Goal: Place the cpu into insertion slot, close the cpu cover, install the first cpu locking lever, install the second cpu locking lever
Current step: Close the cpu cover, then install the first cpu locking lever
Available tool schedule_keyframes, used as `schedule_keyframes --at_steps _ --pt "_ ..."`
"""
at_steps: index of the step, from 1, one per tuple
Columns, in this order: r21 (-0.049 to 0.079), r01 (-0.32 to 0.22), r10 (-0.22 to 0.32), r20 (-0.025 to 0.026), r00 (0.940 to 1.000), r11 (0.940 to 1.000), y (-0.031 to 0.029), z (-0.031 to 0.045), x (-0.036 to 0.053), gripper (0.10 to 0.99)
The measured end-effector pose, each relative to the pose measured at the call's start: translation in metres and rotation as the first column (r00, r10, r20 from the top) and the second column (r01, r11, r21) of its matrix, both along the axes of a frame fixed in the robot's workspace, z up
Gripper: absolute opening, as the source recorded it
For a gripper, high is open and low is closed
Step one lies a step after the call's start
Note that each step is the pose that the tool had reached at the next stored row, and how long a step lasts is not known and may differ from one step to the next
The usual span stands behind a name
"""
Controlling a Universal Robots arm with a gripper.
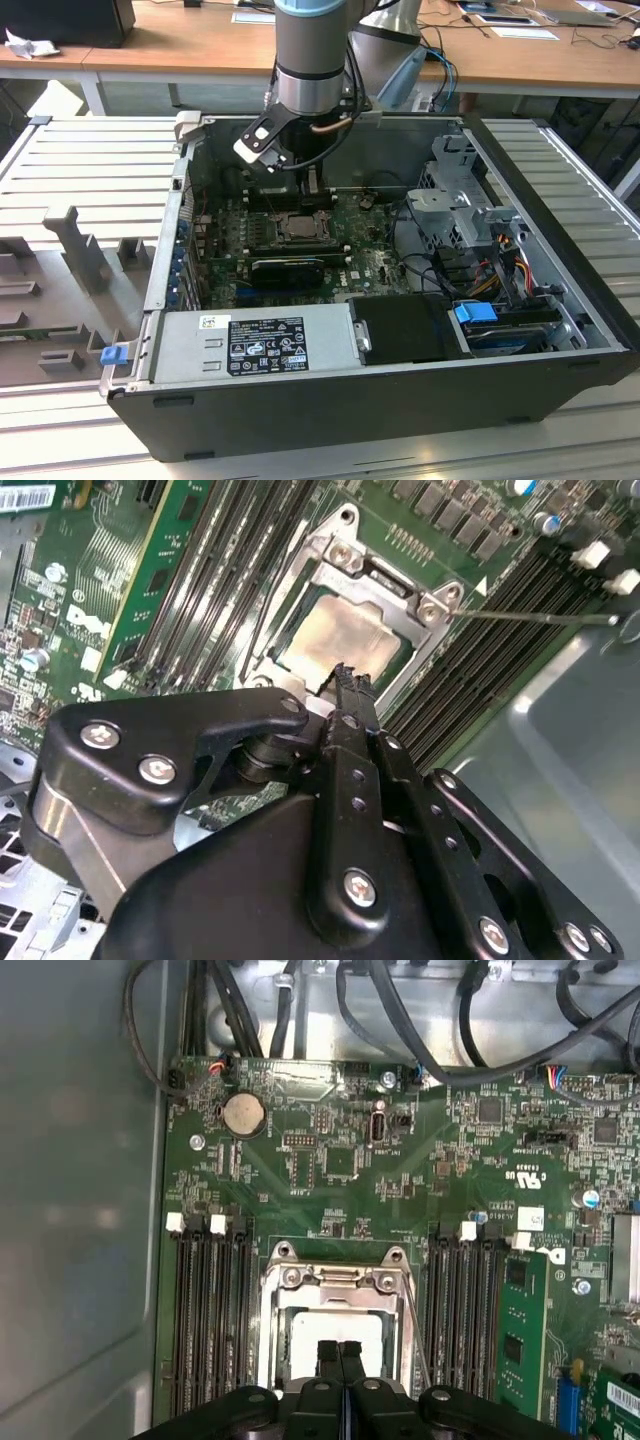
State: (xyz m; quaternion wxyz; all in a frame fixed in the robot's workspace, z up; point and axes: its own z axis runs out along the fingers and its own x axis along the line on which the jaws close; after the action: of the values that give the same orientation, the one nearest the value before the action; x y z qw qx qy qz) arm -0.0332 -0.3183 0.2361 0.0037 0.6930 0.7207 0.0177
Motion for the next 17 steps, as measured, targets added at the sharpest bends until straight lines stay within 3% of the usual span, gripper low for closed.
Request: schedule_keyframes --at_steps 10,17 --pt "0.000 0.000 0.000 0.0000 1.0000 1.0000 0.0000 0.0031 -0.0044 0.106" --pt "0.000 0.000 0.000 0.0000 1.0000 1.0000 0.0000 0.0122 -0.0044 0.106"
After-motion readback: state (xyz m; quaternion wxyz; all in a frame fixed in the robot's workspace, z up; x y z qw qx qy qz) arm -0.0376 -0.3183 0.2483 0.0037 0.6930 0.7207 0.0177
